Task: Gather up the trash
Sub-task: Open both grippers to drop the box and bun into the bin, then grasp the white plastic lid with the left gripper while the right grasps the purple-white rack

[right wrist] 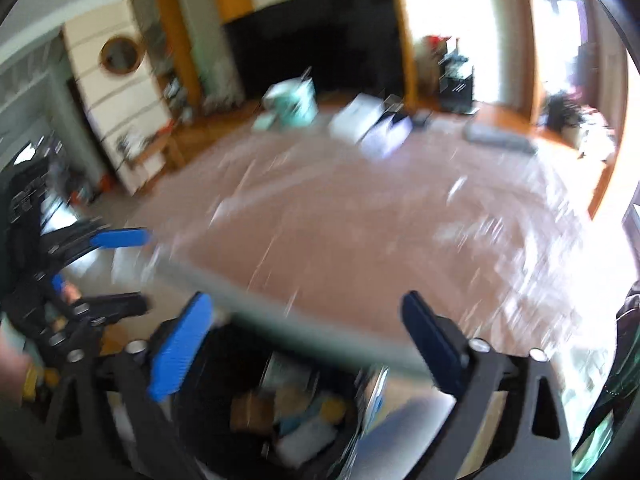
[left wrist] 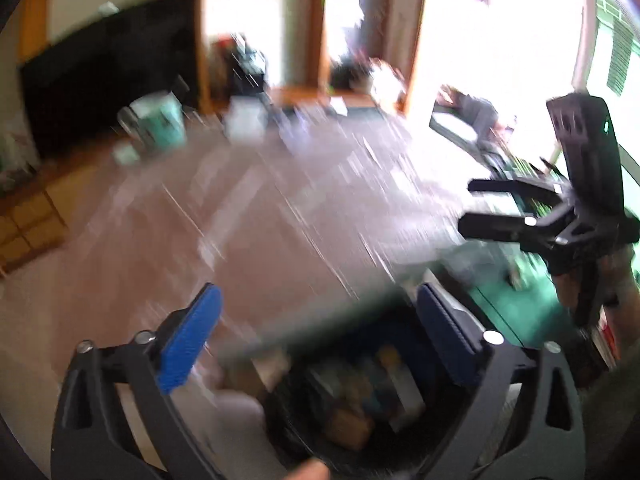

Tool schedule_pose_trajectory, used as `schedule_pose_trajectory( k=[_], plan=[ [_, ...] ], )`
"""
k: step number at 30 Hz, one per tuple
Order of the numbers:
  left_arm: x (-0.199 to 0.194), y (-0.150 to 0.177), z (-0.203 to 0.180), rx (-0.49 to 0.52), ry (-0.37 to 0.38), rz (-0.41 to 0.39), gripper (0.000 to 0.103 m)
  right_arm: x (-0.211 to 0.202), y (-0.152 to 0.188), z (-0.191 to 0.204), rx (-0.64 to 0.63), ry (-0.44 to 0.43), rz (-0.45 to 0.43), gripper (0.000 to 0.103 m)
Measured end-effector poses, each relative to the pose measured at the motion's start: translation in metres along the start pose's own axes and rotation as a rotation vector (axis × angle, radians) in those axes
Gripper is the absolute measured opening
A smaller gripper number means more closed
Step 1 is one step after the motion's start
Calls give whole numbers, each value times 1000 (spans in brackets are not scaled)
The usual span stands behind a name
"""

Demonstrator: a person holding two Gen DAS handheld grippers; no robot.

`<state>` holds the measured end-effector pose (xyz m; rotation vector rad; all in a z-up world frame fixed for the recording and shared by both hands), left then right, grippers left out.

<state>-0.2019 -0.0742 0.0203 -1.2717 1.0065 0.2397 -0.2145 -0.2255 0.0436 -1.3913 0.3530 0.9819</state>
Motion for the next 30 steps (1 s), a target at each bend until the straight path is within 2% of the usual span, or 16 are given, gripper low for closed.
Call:
schedule_pose_trajectory(
  k=[2, 4, 9, 14, 18, 20, 26, 30],
  plan=[
    [2, -27, 18, -31, -56, -29, 100, 10, -28, -12, 45, 35, -29, 98],
    [11, -53, 33, -54, -79, -32, 100, 28, -54, -23, 88, 60, -33, 98],
    [60, -108, 67, -94, -59, 41, 100, 95, -96, -50, 181, 88, 42, 98],
    [112, -148, 95, -112, -63, 94, 100, 148, -117, -62, 216, 116, 103, 98],
    [148, -174, 109, -163, -16, 126, 99, 175, -128, -67, 228, 147, 136, 98],
    [166, -184, 114, -168, -24, 136, 99, 187, -135, -69, 239, 154, 143, 97],
    [212, -199, 111, -130, -14, 183, 99, 209, -144, -80, 235, 224, 153, 86],
    [234, -206, 106, -69, -23, 198, 99, 217, -148, -85, 239, 227, 158, 80]
  ],
)
Point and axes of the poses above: each gripper's, at about its wrist camera, not at the fingertips, and x roughly the way its jaws point, z to its left, y to its underside, the point moved 7 cm from there along x, roughly the way its jaws point, and after that the axes turned 6 degrees about z, right-handed, at the moved point
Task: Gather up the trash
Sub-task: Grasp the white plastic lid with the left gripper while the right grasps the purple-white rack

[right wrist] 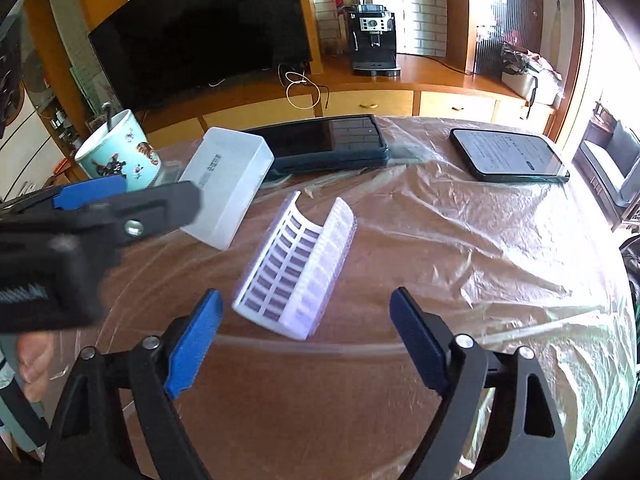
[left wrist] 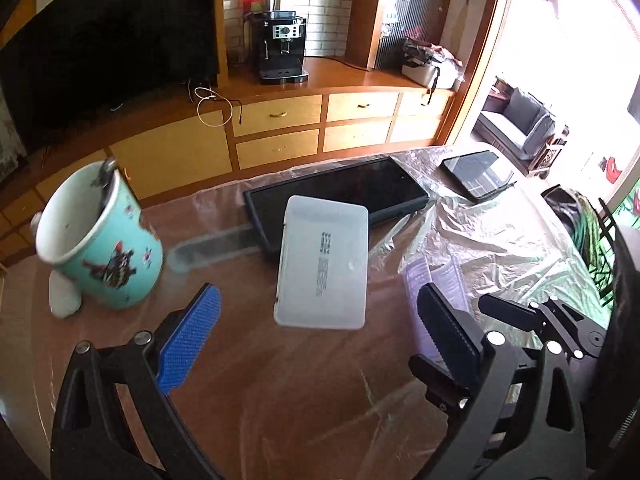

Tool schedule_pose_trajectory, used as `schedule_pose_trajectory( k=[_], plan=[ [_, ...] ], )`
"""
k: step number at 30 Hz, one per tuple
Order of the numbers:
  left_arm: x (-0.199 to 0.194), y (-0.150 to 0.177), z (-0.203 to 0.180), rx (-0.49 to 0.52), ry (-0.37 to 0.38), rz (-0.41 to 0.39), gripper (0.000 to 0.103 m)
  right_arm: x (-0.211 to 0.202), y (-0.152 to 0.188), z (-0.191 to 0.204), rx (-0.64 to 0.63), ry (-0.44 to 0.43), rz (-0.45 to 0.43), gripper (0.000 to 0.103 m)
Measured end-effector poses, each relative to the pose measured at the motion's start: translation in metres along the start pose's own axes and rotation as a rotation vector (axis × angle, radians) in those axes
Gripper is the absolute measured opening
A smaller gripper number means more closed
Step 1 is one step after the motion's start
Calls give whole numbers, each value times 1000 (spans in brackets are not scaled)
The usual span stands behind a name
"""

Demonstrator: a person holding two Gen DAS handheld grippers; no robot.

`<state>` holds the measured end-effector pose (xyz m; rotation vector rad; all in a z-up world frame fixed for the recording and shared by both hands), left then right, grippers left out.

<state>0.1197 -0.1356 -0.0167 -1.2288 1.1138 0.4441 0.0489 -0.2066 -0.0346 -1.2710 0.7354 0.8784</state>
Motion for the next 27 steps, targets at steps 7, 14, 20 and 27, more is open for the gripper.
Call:
schedule_pose_trajectory(
  k=[7, 14, 20, 27],
  plan=[
    [23, -10, -10, 49, -42, 35, 93, 8, -6, 0, -26, 40, -8, 69],
    [39, -6, -4, 32, -49, 78, 56, 5, -2, -1, -75, 49, -19, 43],
    [28, 2, -1, 6, -27, 48, 55, -6, 4, -7, -66, -13, -30, 43],
    [0, 22, 1, -35, 5, 9, 55, -25, 10, -17, -54, -97, -36, 43]
  ],
)
Point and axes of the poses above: each gripper's, at about its wrist camera, not at the fingertips, and x roughly the way its jaws point, z to its left, y to its underside, the point moved 7 cm from there along x, roughly the way its jaws point, and after that the axes turned 6 degrees about z, right-handed, at the moved point
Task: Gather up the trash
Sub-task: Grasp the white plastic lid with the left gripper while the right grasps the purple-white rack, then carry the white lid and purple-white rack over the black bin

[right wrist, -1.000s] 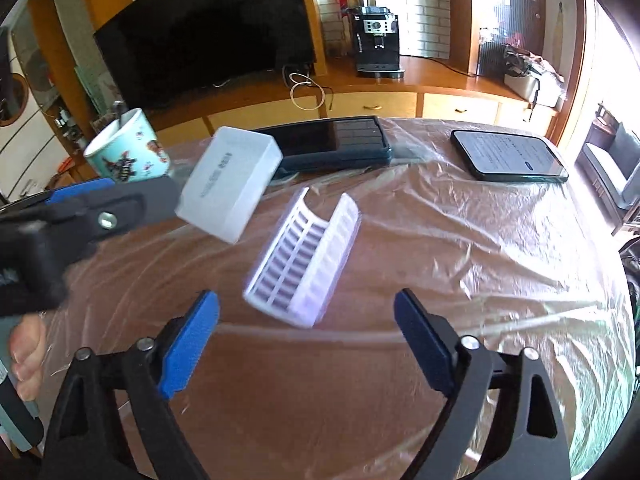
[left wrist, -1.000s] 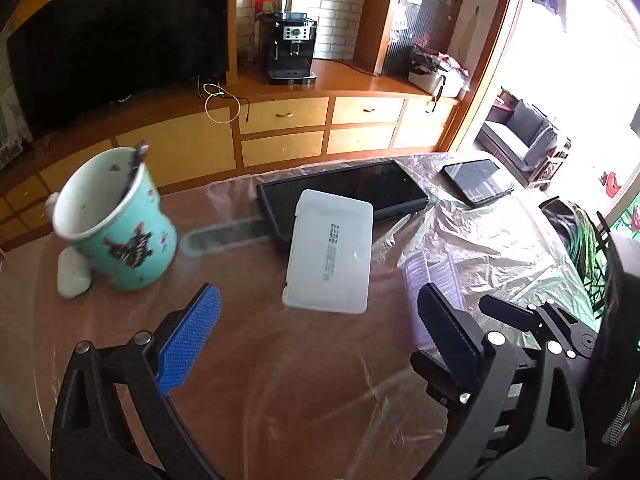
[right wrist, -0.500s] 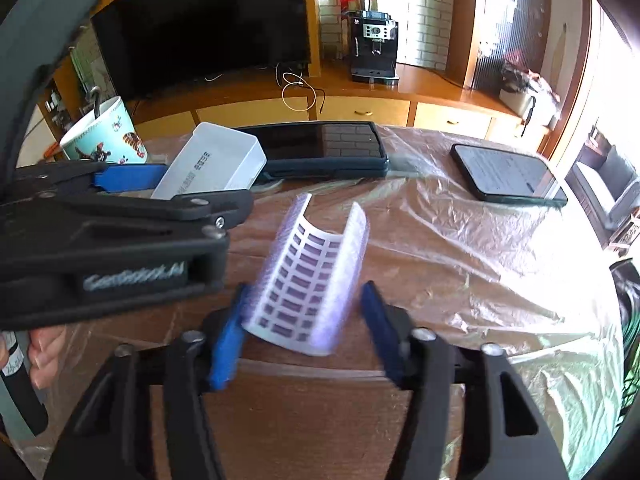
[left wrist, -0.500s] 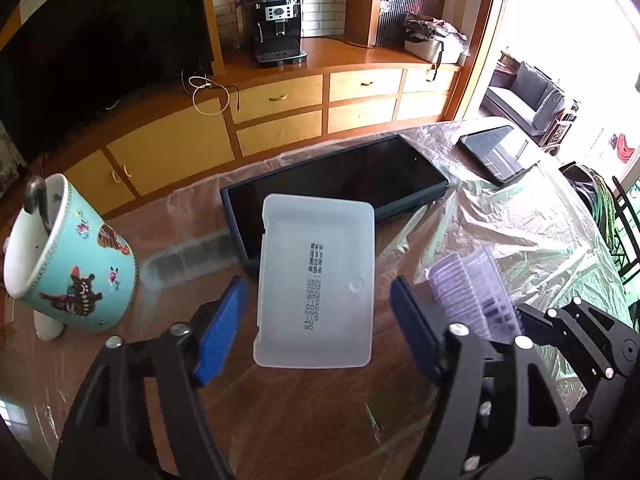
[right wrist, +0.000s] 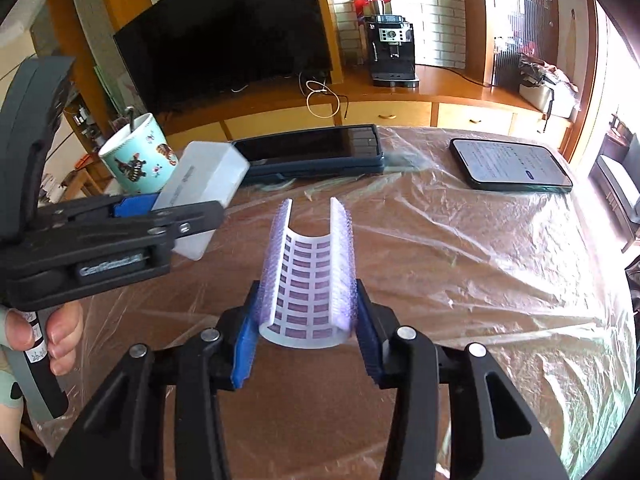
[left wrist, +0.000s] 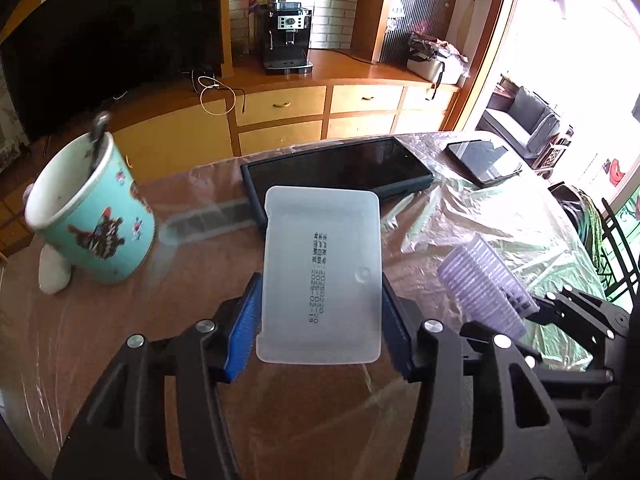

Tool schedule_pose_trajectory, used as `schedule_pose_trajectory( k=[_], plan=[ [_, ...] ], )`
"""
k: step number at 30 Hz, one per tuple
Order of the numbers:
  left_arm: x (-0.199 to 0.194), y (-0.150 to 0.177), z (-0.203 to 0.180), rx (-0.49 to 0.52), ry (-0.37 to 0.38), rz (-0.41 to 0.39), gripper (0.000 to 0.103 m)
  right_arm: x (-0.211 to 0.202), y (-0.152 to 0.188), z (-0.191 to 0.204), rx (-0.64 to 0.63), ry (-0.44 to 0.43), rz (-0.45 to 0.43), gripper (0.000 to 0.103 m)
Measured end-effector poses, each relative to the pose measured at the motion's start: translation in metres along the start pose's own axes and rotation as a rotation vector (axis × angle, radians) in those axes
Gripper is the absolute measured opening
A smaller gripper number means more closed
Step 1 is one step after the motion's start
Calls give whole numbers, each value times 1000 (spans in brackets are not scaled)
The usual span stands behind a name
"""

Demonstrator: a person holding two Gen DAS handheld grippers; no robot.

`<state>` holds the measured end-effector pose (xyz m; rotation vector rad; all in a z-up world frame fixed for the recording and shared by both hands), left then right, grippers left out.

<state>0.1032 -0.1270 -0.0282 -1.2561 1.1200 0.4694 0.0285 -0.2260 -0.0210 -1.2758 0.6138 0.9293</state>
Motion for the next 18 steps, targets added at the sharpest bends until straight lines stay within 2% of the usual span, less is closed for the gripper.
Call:
schedule_pose_trajectory(
  k=[13, 18],
  plan=[
    [-52, 54, -24, 1, 46, -20, 55, -41, 33, 14, -61, -112, 2, 43],
    [-65, 78, -32, -1, 33, -26, 55, -56, 49, 17, -78, -132, 1, 43]
  ],
)
Point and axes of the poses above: each gripper's, at about its wrist camera, not at the fingertips, and x roughly the way its jaws point, z to its left, y to its underside, the point moved 7 cm from there along x, roughly the way its jaws point, and after that the axes turned 6 degrees about z, right-handed, at the moved point
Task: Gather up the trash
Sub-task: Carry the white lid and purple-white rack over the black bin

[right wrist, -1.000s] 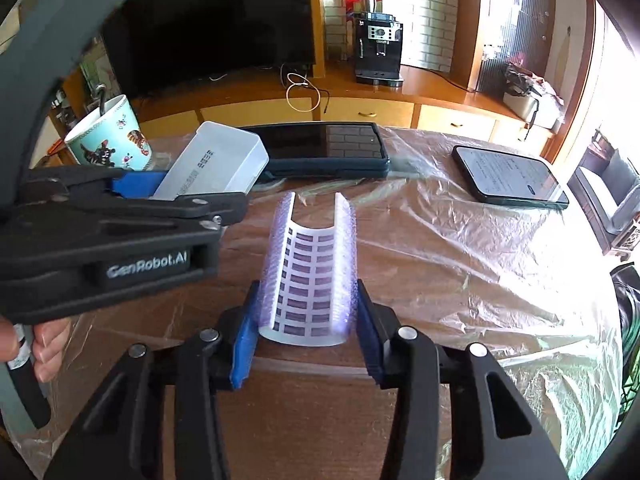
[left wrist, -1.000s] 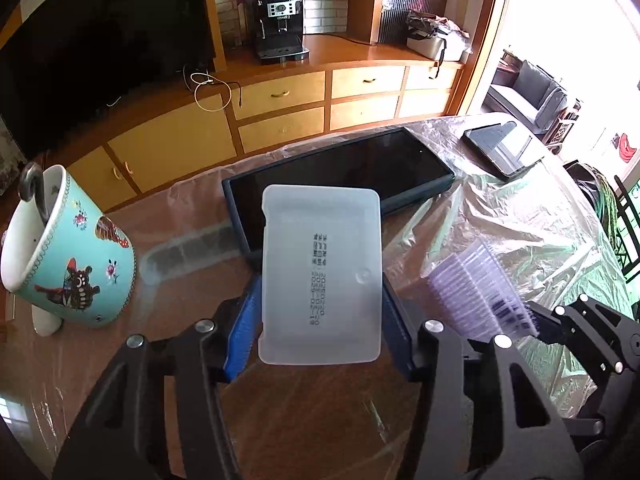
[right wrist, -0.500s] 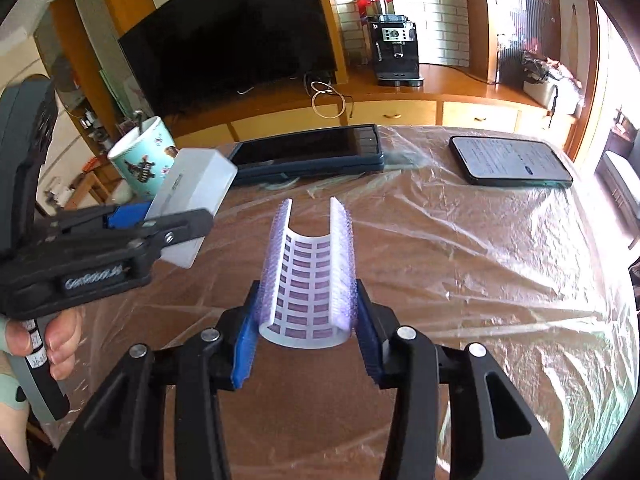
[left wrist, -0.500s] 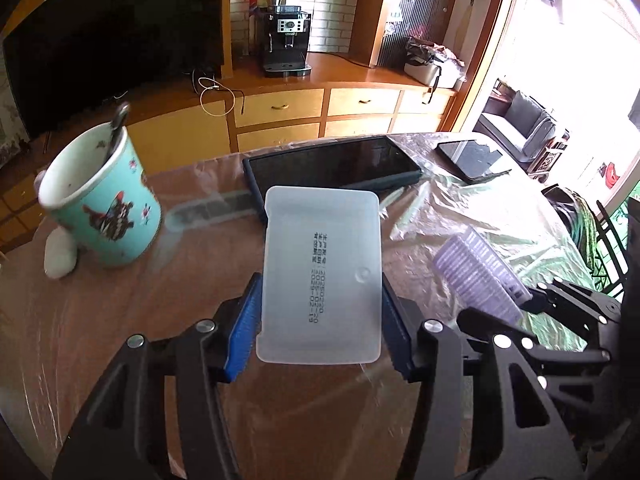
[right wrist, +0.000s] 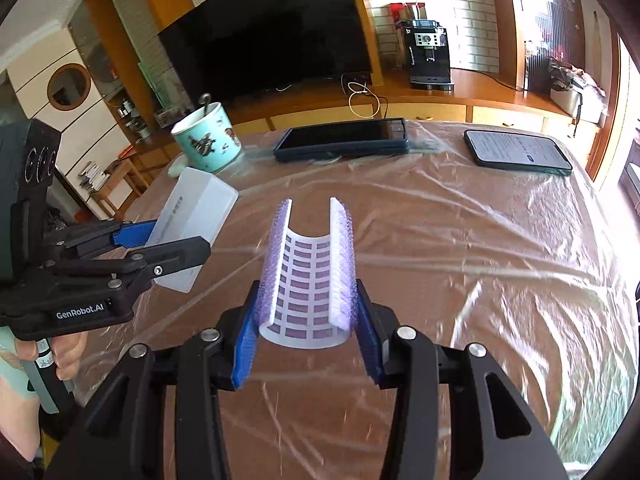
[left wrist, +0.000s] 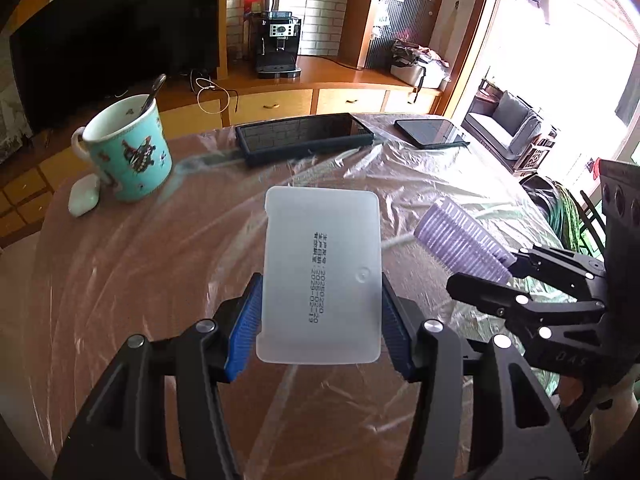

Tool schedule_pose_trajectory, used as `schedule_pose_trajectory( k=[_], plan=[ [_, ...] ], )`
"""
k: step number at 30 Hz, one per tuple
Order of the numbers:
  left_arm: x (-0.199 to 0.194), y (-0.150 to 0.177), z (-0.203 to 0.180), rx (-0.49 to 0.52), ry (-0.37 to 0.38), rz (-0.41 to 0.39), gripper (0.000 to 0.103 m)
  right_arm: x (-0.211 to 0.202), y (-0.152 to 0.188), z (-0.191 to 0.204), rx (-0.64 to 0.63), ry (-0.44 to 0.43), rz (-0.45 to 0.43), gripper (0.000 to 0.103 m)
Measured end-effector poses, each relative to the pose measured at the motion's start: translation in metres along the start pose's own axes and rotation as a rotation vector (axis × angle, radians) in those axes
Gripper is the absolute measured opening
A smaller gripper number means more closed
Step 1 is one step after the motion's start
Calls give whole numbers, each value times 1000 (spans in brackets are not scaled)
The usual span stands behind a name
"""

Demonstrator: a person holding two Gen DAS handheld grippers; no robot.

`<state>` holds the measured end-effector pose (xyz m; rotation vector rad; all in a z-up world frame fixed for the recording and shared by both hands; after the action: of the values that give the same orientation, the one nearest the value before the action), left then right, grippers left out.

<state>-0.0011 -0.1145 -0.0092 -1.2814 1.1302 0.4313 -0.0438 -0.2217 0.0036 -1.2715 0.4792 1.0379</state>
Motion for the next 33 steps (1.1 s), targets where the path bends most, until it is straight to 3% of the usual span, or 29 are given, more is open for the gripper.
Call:
schedule_pose_trajectory(
  k=[17, 33],
  plan=[
    [-41, 67, -8, -49, 11, -26, 55, -42, 47, 25, -61, -59, -6, 43],
    [-83, 113, -30, 2, 26, -51, 55, -84, 90, 55, -135, -138, -13, 43]
  ],
)
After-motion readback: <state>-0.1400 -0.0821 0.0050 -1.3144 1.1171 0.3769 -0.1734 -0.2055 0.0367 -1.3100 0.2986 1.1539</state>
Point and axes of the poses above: each gripper's, at about its wrist camera, not at the fingertips, and x roughly the way its jaws point, z to its left, y to its underside, the point moved 7 cm from there along x, roughly the way its jaws point, and after that the axes turned 6 degrees about z, right-handed, at the moved point
